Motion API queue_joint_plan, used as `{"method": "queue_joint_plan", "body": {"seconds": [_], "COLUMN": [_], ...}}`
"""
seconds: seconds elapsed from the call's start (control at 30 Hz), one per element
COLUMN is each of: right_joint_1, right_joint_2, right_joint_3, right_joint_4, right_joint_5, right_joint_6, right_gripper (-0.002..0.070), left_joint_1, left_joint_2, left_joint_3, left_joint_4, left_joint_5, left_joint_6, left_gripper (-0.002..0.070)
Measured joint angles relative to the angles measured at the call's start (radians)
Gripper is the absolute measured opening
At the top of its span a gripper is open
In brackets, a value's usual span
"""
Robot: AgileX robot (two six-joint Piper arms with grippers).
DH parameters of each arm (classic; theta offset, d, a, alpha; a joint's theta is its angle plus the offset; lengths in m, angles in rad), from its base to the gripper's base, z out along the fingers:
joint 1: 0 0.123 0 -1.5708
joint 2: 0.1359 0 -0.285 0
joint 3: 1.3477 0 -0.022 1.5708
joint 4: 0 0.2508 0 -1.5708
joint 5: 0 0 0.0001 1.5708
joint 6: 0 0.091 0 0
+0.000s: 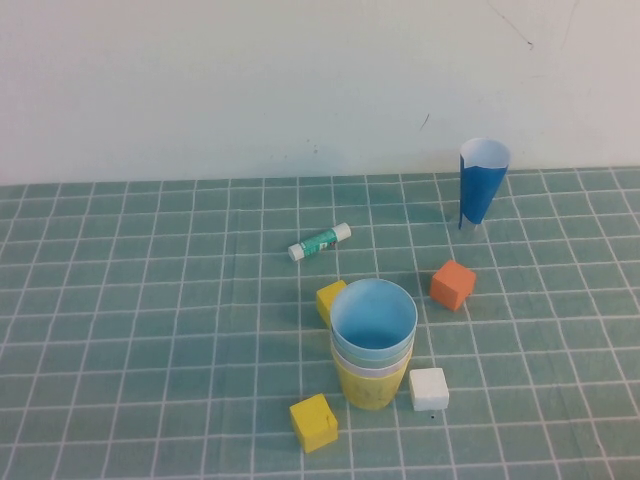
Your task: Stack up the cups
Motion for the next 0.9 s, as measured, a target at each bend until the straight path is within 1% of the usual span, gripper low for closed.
{"method": "queue_joint_plan", "body": {"seconds": [0.07,0.17,0.27,0.33,0.37,0.47,0.57,0.9], "right_joint_1": [0.0,0.0,0.0,0.0,0.0,0.0,0.0,0.0], "right_joint_2": [0.0,0.0,0.0,0.0,0.0,0.0,0.0,-0.002], "right_joint_3": [0.0,0.0,0.0,0.0,0.0,0.0,0.0,0.0], "right_joint_4": [0.0,-0.001,-0.001,-0.001,-0.001,-0.001,-0.001,-0.001], "right_joint_5": [0.0,0.0,0.0,0.0,0.0,0.0,0.0,0.0], "right_joint_6": [0.0,0.0,0.0,0.0,0.0,-0.013,-0.019,-0.023], "right_gripper": [-0.0001,-0.0001,-0.0001,-0.0001,-0.0001,-0.0001,-0.0001,-0.0001], "left_joint_1": [0.093,0.228,0.329,0.373,0.389,0.402,0.402,0.402], "left_joint_2": [0.0,0.0,-0.007,-0.014,-0.014,-0.016,-0.017,-0.017], "left_joint_3": [0.081,0.184,0.256,0.282,0.295,0.315,0.315,0.313], "left_joint_4": [-0.005,-0.028,-0.067,-0.103,-0.127,-0.182,-0.223,-0.252], "left_joint_5": [-0.124,-0.229,-0.246,-0.246,-0.246,-0.26,-0.241,-0.217], "left_joint_6": [0.0,0.0,0.015,0.056,0.1,0.204,0.244,0.26], "left_gripper": [-0.0001,-0.0002,-0.0002,-0.0002,-0.0002,-0.0002,-0.0002,-0.0002]}}
